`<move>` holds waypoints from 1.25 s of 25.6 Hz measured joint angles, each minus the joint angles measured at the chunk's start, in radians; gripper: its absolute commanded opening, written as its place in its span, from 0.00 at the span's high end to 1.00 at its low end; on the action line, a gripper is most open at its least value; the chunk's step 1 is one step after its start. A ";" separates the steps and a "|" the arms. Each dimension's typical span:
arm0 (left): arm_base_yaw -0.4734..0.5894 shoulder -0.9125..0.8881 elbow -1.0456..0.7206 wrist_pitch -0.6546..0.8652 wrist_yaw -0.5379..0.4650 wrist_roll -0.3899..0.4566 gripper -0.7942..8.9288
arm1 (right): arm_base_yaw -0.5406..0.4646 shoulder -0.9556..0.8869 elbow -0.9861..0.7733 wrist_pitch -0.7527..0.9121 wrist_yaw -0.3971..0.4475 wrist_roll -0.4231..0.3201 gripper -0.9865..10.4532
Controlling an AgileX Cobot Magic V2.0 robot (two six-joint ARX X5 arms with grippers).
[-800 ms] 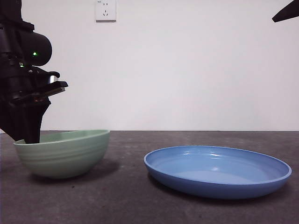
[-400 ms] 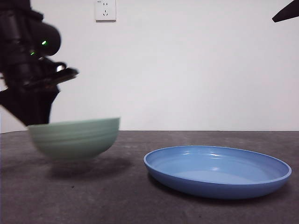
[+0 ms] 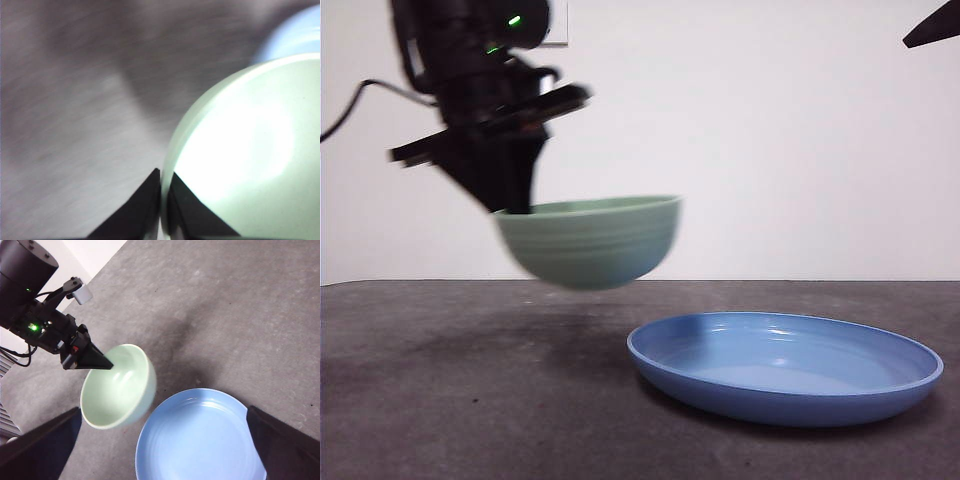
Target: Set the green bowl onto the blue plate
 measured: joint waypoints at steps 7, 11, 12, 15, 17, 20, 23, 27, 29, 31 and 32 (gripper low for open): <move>-0.102 0.126 0.159 -0.049 -0.001 -0.021 0.91 | 0.000 0.000 0.000 -0.014 0.000 0.000 0.40; -0.169 0.257 0.302 -0.117 -0.037 -0.022 0.91 | 0.000 0.000 0.000 -0.016 0.000 0.000 0.40; -0.185 0.291 0.339 -0.133 -0.045 -0.020 0.91 | 0.000 0.000 0.000 -0.016 0.000 0.000 0.40; -0.230 0.391 0.448 -0.164 -0.047 -0.010 0.91 | 0.000 0.000 0.000 -0.016 0.000 0.000 0.40; -0.251 0.436 0.499 -0.170 -0.071 -0.009 0.91 | 0.000 0.000 0.000 -0.016 0.000 0.000 0.40; -0.264 0.468 0.511 -0.192 -0.093 -0.002 0.91 | 0.000 0.000 0.000 -0.016 0.000 0.000 0.40; -0.264 0.478 0.511 -0.198 -0.094 -0.002 0.91 | 0.000 0.000 0.000 -0.017 0.000 0.000 0.40; -0.264 0.478 0.511 -0.207 -0.094 0.008 0.88 | 0.000 0.000 0.000 -0.017 0.000 0.000 0.40; -0.264 0.478 0.511 -0.207 -0.094 0.010 0.88 | 0.000 0.000 0.000 -0.017 0.001 0.000 0.40; -0.264 0.478 0.511 -0.206 -0.094 0.010 0.88 | 0.000 0.000 0.000 -0.017 0.001 0.000 0.40; -0.264 0.478 0.511 -0.203 -0.094 0.013 0.84 | 0.000 0.000 0.000 -0.017 0.001 0.000 0.40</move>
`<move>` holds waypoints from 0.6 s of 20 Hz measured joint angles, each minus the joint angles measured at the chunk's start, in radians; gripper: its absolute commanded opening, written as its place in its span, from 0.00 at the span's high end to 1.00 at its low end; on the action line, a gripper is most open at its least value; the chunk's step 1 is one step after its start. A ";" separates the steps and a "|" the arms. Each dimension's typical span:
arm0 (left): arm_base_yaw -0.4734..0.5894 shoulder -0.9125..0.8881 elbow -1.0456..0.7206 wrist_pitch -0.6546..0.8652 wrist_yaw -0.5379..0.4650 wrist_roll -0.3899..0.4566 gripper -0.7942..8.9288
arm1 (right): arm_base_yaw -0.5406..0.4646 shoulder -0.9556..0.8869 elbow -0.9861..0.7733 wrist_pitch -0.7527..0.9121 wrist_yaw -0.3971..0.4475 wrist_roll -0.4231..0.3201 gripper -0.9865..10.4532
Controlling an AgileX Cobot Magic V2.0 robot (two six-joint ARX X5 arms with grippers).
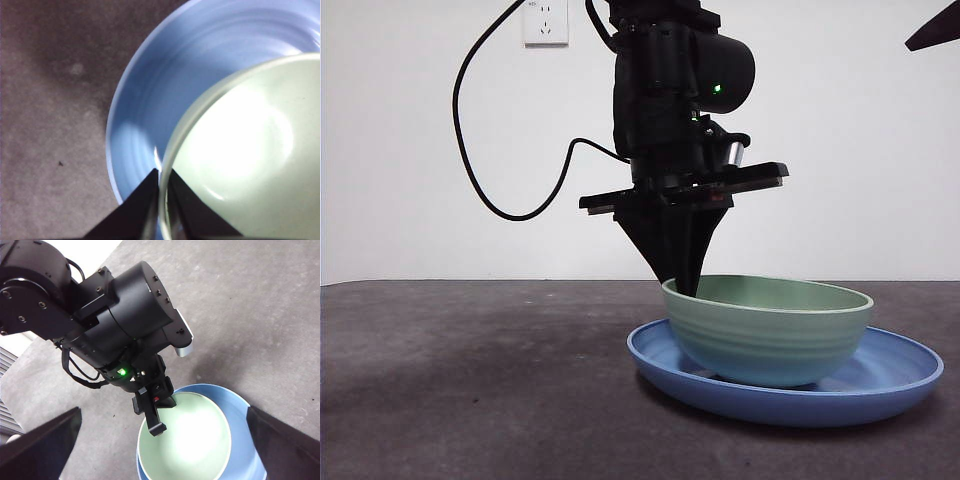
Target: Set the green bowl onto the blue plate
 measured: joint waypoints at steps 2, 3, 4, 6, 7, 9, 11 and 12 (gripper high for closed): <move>0.000 0.000 0.001 0.003 0.000 0.001 0.69 | 0.000 0.000 0.000 0.000 0.000 0.000 0.40; 0.000 0.000 0.009 -0.006 0.000 0.001 0.64 | 0.000 0.000 0.000 0.000 0.000 0.000 0.40; 0.000 0.000 0.023 -0.018 0.000 0.001 0.59 | 0.000 0.000 0.000 0.000 0.000 0.000 0.40; 0.000 0.000 0.069 -0.040 0.000 0.001 0.48 | 0.000 0.000 0.000 -0.001 0.000 0.000 0.40; 0.000 0.000 0.094 -0.048 0.000 0.001 0.42 | 0.000 0.000 0.000 -0.002 0.000 0.000 0.40; 0.001 -0.015 0.115 -0.076 0.000 0.009 0.38 | 0.000 0.000 0.000 -0.003 0.000 0.000 0.40; 0.001 -0.063 0.116 -0.145 0.000 0.035 0.38 | 0.000 0.000 0.000 -0.004 0.000 0.000 0.40; 0.002 -0.105 0.116 -0.185 -0.001 0.054 0.37 | 0.000 0.000 0.000 -0.005 0.000 0.000 0.40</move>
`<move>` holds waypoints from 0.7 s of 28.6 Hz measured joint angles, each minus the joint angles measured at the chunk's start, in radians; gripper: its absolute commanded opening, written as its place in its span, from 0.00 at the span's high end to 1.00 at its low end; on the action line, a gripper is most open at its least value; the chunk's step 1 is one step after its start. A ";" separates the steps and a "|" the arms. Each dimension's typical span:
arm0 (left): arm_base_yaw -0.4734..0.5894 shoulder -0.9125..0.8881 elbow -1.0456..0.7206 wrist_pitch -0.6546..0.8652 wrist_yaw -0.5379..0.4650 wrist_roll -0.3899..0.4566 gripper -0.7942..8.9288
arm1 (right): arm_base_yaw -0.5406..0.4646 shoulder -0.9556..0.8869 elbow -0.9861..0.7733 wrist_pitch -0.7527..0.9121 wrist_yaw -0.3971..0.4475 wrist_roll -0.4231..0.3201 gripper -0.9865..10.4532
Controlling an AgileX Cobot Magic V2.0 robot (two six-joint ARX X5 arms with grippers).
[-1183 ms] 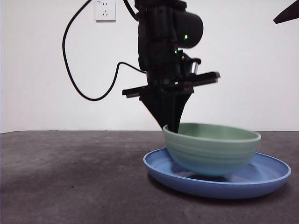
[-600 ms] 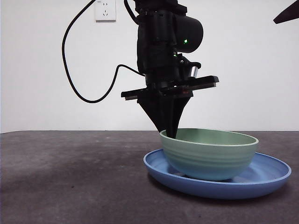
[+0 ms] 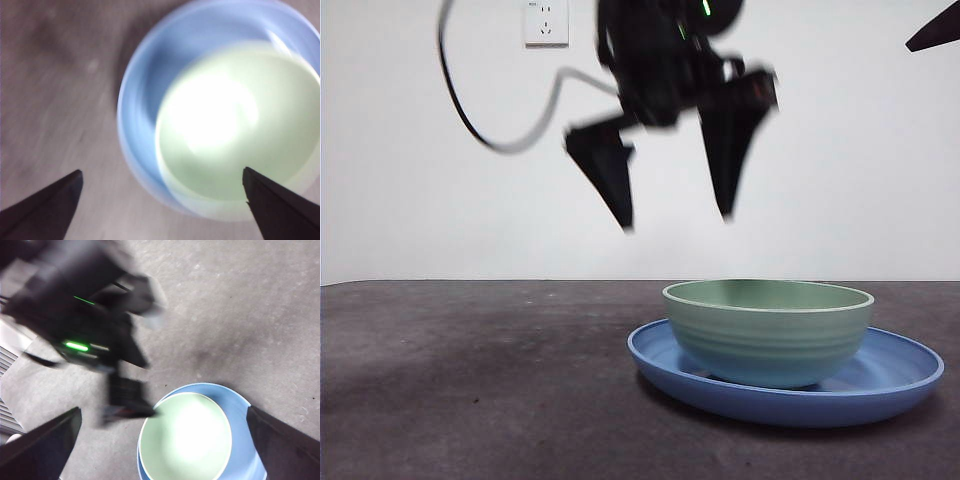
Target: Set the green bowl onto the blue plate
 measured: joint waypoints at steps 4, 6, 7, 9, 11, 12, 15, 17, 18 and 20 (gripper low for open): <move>0.029 -0.209 0.005 -0.032 -0.001 0.036 0.37 | 0.000 0.000 0.000 -0.003 0.000 0.000 0.40; 0.050 -0.314 0.007 -0.038 -0.002 0.038 0.37 | 0.000 0.000 0.000 -0.003 0.000 0.000 0.40; 0.060 -0.366 0.006 -0.040 -0.002 0.040 0.37 | 0.000 0.000 0.000 -0.003 0.000 0.000 0.40; 0.075 -0.466 -0.021 -0.038 -0.002 0.045 0.37 | 0.000 0.000 0.000 -0.003 0.000 0.000 0.40; 0.090 -0.559 -0.079 -0.030 -0.002 0.053 0.37 | 0.000 0.000 0.000 -0.003 0.000 0.000 0.40; 0.093 -0.596 -0.112 -0.011 -0.002 0.056 0.37 | 0.000 0.000 0.000 -0.002 0.000 0.000 0.40; 0.093 -0.707 -0.238 0.077 -0.003 0.063 0.37 | 0.000 0.000 0.000 -0.002 0.000 0.000 0.40; 0.093 -0.800 -0.354 0.154 -0.002 0.063 0.36 | 0.000 0.000 0.000 -0.002 0.000 0.000 0.40; 0.093 -0.844 -0.410 0.189 -0.002 0.063 0.34 | 0.000 0.000 0.000 -0.002 0.000 0.000 0.40; 0.093 -0.934 -0.522 0.251 -0.002 0.063 0.30 | 0.000 0.000 0.000 -0.002 0.000 0.000 0.40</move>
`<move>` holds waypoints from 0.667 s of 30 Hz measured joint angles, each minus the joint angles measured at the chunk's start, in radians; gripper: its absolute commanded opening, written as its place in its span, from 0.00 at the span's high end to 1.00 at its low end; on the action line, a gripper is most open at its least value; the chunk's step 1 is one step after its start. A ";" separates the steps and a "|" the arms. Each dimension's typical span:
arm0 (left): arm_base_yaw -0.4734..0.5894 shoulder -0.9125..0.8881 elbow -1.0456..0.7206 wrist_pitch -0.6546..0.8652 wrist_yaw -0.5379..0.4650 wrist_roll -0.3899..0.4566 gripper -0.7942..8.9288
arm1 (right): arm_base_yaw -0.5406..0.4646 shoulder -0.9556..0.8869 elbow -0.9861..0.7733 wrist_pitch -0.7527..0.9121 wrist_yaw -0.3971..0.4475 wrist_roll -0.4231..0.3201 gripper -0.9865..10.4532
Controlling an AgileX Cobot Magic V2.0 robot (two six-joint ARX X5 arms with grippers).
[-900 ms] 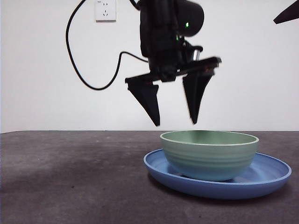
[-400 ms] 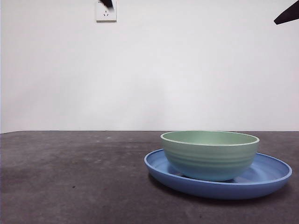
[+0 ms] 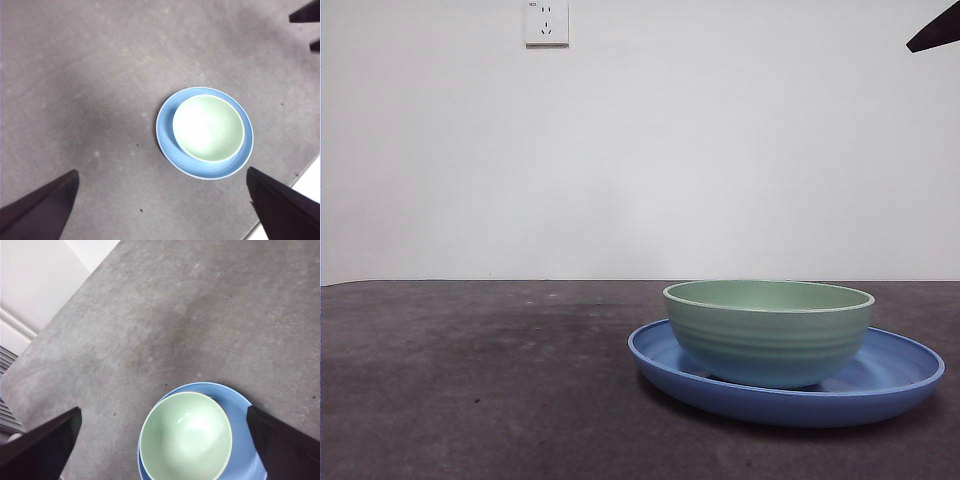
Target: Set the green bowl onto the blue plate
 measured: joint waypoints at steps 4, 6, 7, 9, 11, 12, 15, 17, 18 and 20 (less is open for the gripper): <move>0.000 -0.137 -0.172 0.071 0.000 0.000 0.30 | 0.000 0.000 0.000 0.000 0.000 0.000 0.40; 0.000 -0.192 -0.246 0.098 0.011 0.000 0.30 | 0.000 0.000 0.000 0.000 0.000 0.000 0.40; 0.000 -0.217 -0.281 0.110 0.031 0.000 0.30 | 0.000 0.000 0.000 0.000 0.000 0.000 0.40; 0.000 -0.270 -0.349 0.143 0.092 0.000 0.30 | 0.000 0.000 0.000 0.000 0.000 0.000 0.40; 0.000 -0.325 -0.414 0.180 0.169 0.000 0.30 | 0.000 0.000 0.000 0.000 0.000 0.000 0.40; 0.000 -0.354 -0.448 0.204 0.206 -0.001 0.30 | 0.000 0.000 0.000 0.000 0.000 0.000 0.40; 0.000 -0.420 -0.525 0.237 0.256 -0.004 0.30 | 0.000 0.000 0.000 0.000 0.000 0.000 0.40; 0.000 -0.448 -0.557 0.238 0.261 -0.012 0.30 | 0.000 0.000 0.000 0.000 0.000 0.000 0.40; 0.000 -0.462 -0.571 0.238 0.261 -0.018 0.30 | 0.000 0.000 0.000 0.000 0.000 0.000 0.40; 0.000 -0.477 -0.582 0.237 0.261 -0.025 0.30 | 0.000 0.000 0.000 0.000 0.000 0.000 0.40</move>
